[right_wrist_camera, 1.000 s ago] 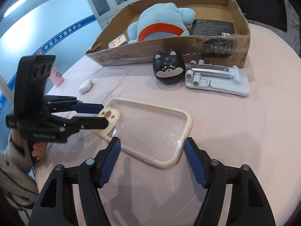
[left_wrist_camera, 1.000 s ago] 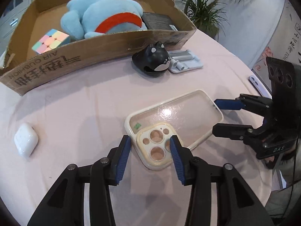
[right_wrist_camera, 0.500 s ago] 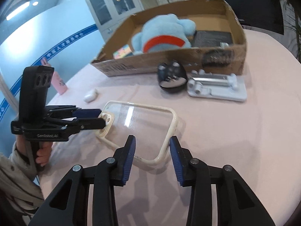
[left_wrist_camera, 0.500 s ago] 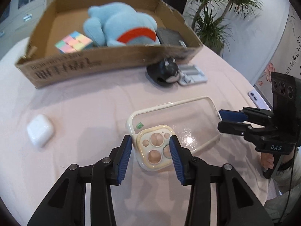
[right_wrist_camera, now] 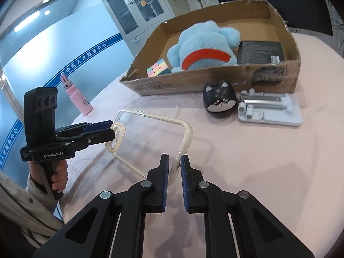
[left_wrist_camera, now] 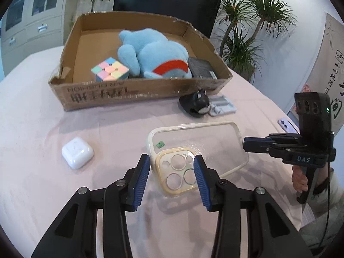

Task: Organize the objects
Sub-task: 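Lift the phone case with both grippers into the box and open them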

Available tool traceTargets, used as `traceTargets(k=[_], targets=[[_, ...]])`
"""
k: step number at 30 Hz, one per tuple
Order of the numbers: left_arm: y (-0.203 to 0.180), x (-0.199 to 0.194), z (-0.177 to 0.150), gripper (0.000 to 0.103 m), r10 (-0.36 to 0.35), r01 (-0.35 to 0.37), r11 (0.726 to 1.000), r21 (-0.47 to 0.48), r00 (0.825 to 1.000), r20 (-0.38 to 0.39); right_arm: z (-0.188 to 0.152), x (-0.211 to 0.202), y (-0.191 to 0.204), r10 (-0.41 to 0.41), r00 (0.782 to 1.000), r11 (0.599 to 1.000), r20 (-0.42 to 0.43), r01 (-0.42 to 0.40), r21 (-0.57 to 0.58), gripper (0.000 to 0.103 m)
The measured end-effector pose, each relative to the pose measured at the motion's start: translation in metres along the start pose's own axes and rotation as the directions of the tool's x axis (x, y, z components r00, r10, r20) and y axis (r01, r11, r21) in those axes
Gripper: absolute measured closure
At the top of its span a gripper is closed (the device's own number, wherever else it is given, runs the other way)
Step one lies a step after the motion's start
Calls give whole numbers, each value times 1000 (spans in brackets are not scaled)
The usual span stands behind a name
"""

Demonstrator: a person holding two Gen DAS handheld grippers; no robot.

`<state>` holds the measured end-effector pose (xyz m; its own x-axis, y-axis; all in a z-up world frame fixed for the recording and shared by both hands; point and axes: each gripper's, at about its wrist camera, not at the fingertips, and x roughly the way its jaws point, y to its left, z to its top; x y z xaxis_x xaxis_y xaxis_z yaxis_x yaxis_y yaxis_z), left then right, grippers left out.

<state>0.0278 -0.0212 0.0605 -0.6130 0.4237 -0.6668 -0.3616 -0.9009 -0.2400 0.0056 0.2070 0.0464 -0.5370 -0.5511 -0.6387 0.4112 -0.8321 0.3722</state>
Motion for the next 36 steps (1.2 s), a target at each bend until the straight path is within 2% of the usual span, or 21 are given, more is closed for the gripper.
traceTargets(k=[6, 14, 22, 29, 33, 34, 36], targets=[[1, 6, -13, 64, 10, -10, 1000, -15, 1000, -18, -1, 6, -2, 2, 1000, 1000, 2, -2, 2, 94], [0, -6, 11, 64, 21, -20, 1000, -9, 999, 48, 23, -9, 5, -6, 997, 999, 72, 8, -35, 94], [1, 3, 68, 64, 32, -32, 999, 2, 995, 98, 72, -24, -2, -59, 981, 993, 182, 76, -86, 94], [-19, 27, 131, 64, 51, -58, 998, 31, 980, 191, 129, -39, -33, -145, 941, 981, 307, 177, -78, 94], [-27, 56, 166, 64, 15, -21, 999, 26, 981, 191, 151, -48, -59, -195, 918, 974, 345, 222, -39, 94], [-30, 63, 171, 64, 14, -20, 999, 29, 982, 190, 155, -49, -65, -211, 909, 971, 359, 239, -34, 94], [-37, 82, 184, 64, 42, -50, 998, 37, 982, 182, 162, -47, -79, -234, 909, 966, 346, 258, -25, 94]])
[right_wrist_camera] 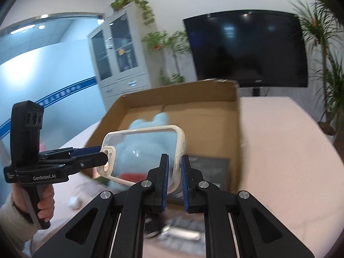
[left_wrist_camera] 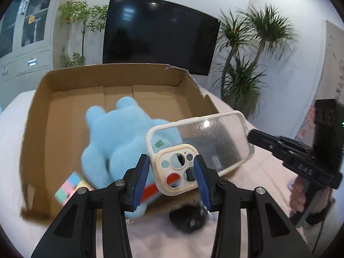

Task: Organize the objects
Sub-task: 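Lift the phone case with both grippers into the box and open them, then close both grippers on the black cat-face case from opposite sides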

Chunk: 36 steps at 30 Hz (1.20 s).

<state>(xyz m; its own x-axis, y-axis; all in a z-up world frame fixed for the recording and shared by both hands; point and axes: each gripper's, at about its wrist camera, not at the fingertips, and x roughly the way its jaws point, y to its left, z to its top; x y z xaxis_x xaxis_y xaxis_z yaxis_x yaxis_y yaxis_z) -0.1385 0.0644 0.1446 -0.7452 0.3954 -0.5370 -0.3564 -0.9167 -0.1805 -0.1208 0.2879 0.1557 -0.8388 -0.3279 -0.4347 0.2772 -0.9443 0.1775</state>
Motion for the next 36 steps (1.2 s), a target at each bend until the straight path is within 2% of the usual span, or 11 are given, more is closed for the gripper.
traceTargets(k=[10, 12, 13, 14, 15, 17, 22, 28, 30, 31, 36], targets=[[-8, 48, -10, 63, 4, -4, 1000, 1, 997, -81, -30, 38, -28, -125, 984, 992, -123, 123, -25, 92], [-10, 33, -10, 58, 13, -12, 1000, 18, 999, -50, -30, 31, -24, -175, 979, 984, -101, 172, -39, 76], [-10, 24, -11, 45, 10, -9, 1000, 22, 999, -35, -29, 21, -23, -159, 984, 987, -86, 158, -24, 68], [-9, 13, -12, 29, 9, -8, 1000, 30, 1000, -15, -28, 14, -21, -131, 989, 991, -75, 131, -12, 48], [-7, 2, -14, 24, 10, -10, 999, 42, 1000, 4, -28, 7, -20, -90, 994, 996, -68, 90, -5, 32], [-3, -12, -21, 23, 10, -10, 998, 58, 1000, 0, -31, -4, -6, 24, 997, 999, -74, -26, -27, 25], [21, -20, -63, 22, -43, 42, 999, -12, 985, -166, -69, 7, 43, 179, 952, 967, -247, -217, -136, 23], [44, -31, -115, 22, -47, 29, 997, -69, 961, -272, -99, 65, 65, 68, 937, 963, -342, -150, -222, 24], [45, -38, -125, 22, -51, 33, 997, -67, 956, -288, -102, 77, 71, 43, 935, 961, -351, -134, -240, 47], [44, -45, -130, 22, -50, 33, 998, -60, 955, -293, -103, 77, 77, 73, 928, 954, -364, -172, -247, 47], [43, -62, -145, 21, -72, 60, 997, -46, 940, -333, -124, 53, 126, 269, 833, 841, -483, -447, -303, 45]])
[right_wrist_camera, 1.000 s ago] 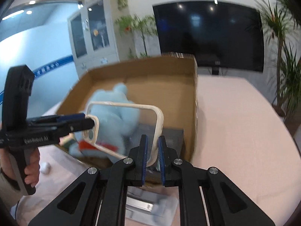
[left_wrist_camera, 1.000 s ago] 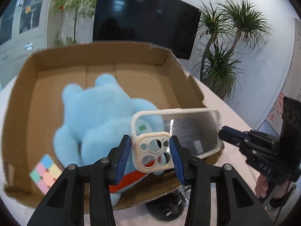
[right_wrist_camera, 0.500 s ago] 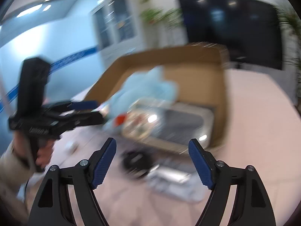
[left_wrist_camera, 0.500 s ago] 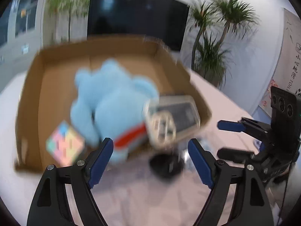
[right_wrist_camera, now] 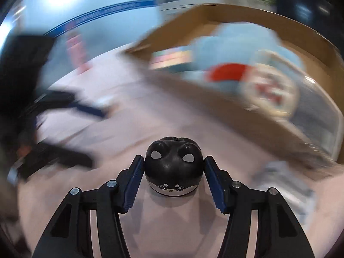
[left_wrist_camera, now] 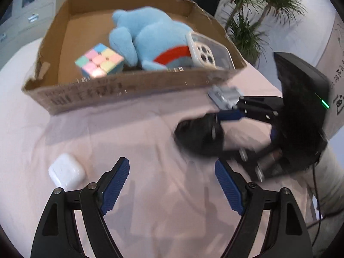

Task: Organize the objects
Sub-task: 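Close both grippers on the black cat-face case from opposite sides, then carry the cat-face case with both grippers into the box and open them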

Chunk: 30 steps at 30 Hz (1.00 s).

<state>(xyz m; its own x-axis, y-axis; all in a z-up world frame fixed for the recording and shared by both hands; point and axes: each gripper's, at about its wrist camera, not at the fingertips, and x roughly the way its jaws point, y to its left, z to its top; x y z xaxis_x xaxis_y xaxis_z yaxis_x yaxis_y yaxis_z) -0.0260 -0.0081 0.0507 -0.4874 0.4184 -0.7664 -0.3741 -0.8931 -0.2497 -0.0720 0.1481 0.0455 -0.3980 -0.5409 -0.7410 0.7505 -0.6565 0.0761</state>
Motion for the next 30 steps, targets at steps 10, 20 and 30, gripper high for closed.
traceTargets(k=[10, 20, 30], targets=[[-1, 6, -6, 18, -118, 116, 993, -24, 991, -68, -15, -3, 24, 60, 997, 995, -45, -63, -78, 35], [-4, 16, -9, 36, -174, 170, 984, -43, 979, -106, -11, 9, 26, 35, 999, 999, -28, -34, 23, 35], [-6, 17, -10, 36, -154, 153, 988, -22, 984, -85, -10, 14, 29, 26, 999, 1000, -44, -25, 17, 44]])
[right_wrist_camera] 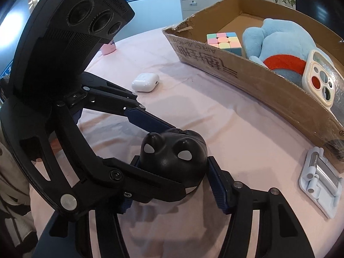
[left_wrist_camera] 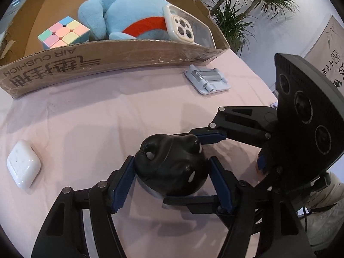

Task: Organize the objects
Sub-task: 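Carry the cat-face case with both grippers into the box and open them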

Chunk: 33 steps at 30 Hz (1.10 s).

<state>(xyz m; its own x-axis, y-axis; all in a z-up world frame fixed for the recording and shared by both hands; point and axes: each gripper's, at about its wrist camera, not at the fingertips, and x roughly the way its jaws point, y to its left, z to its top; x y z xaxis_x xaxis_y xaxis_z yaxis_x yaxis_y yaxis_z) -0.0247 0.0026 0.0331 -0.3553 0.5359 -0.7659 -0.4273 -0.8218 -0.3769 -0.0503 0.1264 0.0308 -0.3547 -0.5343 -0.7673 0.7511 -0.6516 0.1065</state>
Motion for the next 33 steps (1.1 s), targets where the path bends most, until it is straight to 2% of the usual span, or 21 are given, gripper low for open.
traceTargets(k=[11, 15, 25, 33], targets=[[-1, 0, 0, 36, 3, -3, 1000, 4, 1000, 7, 3, 2, 1, -3, 1000, 1000, 6, 3, -4, 44], [-2, -8, 3, 36, 1, -2, 1000, 10, 1000, 31, 10, -2, 3, -7, 1000, 1000, 26, 7, -10, 44], [9, -35, 27, 36, 19, -22, 999, 27, 994, 107, 51, -8, 6, -24, 997, 998, 74, 29, -63, 44], [27, -65, 66, 36, 47, -58, 997, 59, 984, 171, 101, -11, 1, -28, 990, 995, 141, 41, -96, 44]])
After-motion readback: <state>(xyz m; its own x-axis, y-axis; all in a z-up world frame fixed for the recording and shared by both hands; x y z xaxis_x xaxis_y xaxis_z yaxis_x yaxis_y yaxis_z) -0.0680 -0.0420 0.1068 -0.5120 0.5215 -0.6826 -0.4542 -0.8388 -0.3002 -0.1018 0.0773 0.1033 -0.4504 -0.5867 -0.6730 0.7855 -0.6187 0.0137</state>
